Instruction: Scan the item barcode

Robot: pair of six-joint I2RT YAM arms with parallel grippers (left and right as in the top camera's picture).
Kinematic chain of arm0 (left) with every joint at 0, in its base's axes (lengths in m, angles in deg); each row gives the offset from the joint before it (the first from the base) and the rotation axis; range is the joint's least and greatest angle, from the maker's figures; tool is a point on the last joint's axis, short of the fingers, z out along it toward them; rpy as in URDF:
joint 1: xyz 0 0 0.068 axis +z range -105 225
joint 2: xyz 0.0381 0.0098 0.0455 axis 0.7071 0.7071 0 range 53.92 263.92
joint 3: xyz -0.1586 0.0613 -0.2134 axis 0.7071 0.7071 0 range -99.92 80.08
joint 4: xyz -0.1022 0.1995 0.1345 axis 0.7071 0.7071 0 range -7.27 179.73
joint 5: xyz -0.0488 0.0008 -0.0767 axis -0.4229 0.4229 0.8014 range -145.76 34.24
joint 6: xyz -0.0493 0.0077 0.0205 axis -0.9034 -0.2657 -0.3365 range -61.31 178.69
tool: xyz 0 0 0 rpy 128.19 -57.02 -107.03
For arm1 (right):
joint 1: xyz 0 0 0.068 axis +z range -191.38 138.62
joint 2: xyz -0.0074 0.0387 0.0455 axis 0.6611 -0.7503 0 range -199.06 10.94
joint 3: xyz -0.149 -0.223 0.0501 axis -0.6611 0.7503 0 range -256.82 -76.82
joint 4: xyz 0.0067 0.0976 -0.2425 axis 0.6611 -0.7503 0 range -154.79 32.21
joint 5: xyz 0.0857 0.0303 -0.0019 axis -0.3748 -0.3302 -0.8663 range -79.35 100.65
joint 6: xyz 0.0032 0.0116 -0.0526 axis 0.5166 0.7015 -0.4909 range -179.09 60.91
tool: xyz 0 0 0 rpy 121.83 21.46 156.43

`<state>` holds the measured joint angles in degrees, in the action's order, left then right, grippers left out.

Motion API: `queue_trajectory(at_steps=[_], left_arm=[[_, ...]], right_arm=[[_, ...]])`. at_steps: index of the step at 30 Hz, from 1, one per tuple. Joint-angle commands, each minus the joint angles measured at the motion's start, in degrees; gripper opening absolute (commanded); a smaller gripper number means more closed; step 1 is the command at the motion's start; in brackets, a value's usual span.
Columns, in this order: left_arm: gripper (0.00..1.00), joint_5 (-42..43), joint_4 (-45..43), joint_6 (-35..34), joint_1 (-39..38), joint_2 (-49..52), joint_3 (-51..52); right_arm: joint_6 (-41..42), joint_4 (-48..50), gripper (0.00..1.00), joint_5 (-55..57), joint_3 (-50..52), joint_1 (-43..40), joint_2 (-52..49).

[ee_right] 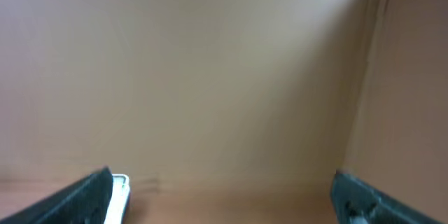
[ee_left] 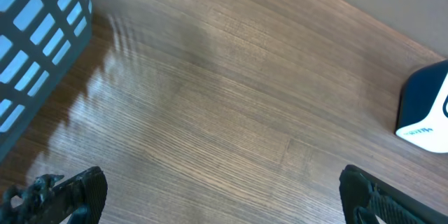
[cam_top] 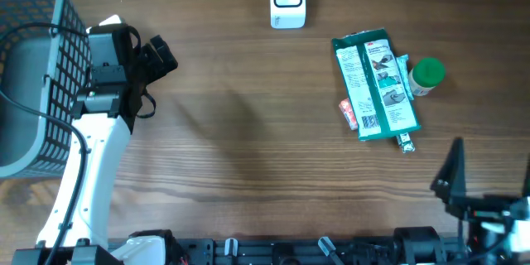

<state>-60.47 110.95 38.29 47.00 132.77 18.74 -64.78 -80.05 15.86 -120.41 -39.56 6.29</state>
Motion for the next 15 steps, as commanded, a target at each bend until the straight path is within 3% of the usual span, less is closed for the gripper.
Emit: queue_trajectory(at_steps=[1, 7, 15], left_arm=[[1.00, -0.52, -0.17, 0.68, 0.26, -0.04, -0.33], [1.00, -0.52, -0.17, 0.68, 0.26, -0.04, -0.33], [1.00, -0.52, -0.17, 0.68, 0.26, -0.04, -0.33]], right_arm=[[-0.07, 13.20, 1.00, -5.62, 12.48, 0.02, 3.82], [6.16, 31.41, 1.00, -5.70, 28.09, 0.02, 4.44], [15.21, 36.63, 0.99, -5.73, 42.21, 0.02, 4.44]])
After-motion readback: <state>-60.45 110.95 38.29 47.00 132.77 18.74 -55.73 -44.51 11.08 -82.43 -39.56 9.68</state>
